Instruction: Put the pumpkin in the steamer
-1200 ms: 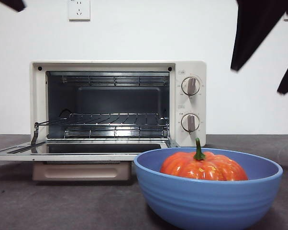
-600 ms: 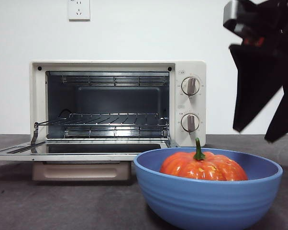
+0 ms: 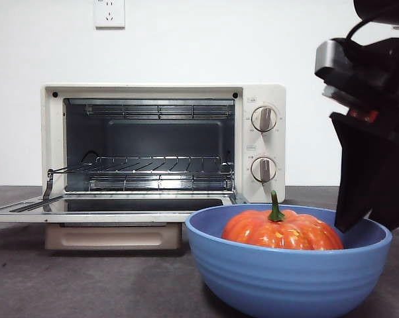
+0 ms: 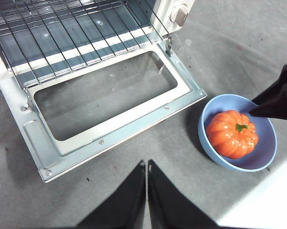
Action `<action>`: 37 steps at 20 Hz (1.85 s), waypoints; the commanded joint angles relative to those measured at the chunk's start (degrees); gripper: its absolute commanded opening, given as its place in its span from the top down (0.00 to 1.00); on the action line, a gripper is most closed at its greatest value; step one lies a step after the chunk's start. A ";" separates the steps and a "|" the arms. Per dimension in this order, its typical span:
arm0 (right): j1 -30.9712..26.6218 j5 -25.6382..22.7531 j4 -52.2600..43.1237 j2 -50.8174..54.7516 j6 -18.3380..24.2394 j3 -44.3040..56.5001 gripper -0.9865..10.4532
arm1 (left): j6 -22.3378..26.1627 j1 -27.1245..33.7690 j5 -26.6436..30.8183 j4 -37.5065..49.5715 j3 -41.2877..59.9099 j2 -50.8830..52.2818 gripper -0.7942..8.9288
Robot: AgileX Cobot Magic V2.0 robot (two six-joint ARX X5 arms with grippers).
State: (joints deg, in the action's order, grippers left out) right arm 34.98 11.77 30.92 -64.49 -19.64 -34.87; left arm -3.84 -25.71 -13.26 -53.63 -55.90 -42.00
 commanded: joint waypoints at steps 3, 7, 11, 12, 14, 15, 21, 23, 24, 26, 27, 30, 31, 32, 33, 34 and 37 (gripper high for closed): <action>0.52 -0.22 -1.36 -0.72 -1.44 -0.07 0.80 | -0.31 -0.17 0.15 0.92 -0.42 -0.31 0.90; 0.61 0.17 -1.36 -2.64 -1.84 -0.07 0.81 | -0.31 -0.17 0.15 0.87 -0.42 -0.24 0.90; 2.08 0.17 -3.61 -3.17 -2.08 -0.07 0.91 | -0.31 -0.17 0.15 0.85 -0.42 -0.24 0.90; 2.36 0.17 -3.91 -3.10 -2.40 -0.11 0.91 | -0.31 -0.17 0.15 0.87 -0.42 -0.24 0.90; 2.40 0.26 -3.54 -3.10 -2.71 -0.61 0.91 | -0.28 -0.17 0.15 0.90 -0.42 -0.24 0.90; 2.40 0.26 -3.10 -3.10 -2.91 -1.14 0.91 | -0.28 -0.17 0.15 0.90 -0.42 -0.24 0.90; 2.82 0.44 1.88 -3.23 -3.15 -11.15 0.91 | -0.24 -0.17 0.15 0.92 -0.42 -0.24 0.90; 2.82 0.42 2.64 -4.63 -4.02 -15.28 0.91 | -0.11 -0.17 0.15 0.98 -0.42 -0.26 0.90; 2.82 0.37 2.71 -6.03 -4.22 -17.22 0.91 | -0.09 -0.17 0.15 0.98 -0.42 -0.26 0.90; 2.82 0.20 3.78 -10.82 -4.37 -22.40 0.91 | -0.02 -0.17 0.15 0.96 -0.42 -0.26 0.90; 2.84 0.20 4.28 -14.19 -4.37 -25.79 0.91 | 0.17 -0.17 0.15 0.96 -0.42 -0.26 0.90; 2.97 -1.90 6.01 -23.19 -4.44 -36.06 0.91 | 0.74 -0.17 0.17 0.94 -0.39 -0.28 0.90; 3.04 -3.21 6.99 -25.88 -4.94 -39.56 0.91 | 0.94 -0.17 0.17 0.94 -0.39 -0.31 0.90; 3.06 -4.44 8.04 -28.26 -5.51 -42.88 0.91 | 1.44 -0.17 0.17 0.92 -0.39 -0.31 0.90; 3.04 -4.96 8.85 -30.45 -6.38 -45.88 0.91 | 1.57 -0.17 0.17 0.94 -0.39 -0.31 0.90; 3.10 -5.88 9.05 -32.22 -7.63 -48.22 0.91 | 1.60 -0.17 0.17 0.92 -0.39 -0.31 0.90; 3.15 -8.57 9.03 -36.57 -11.85 -53.24 0.91 | 1.68 -0.17 0.15 0.90 -0.39 -0.31 0.90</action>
State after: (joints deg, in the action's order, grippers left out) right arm 37.54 3.38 40.10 -99.83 -28.88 -86.91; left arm -2.83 -25.71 -13.26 -53.41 -55.90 -41.98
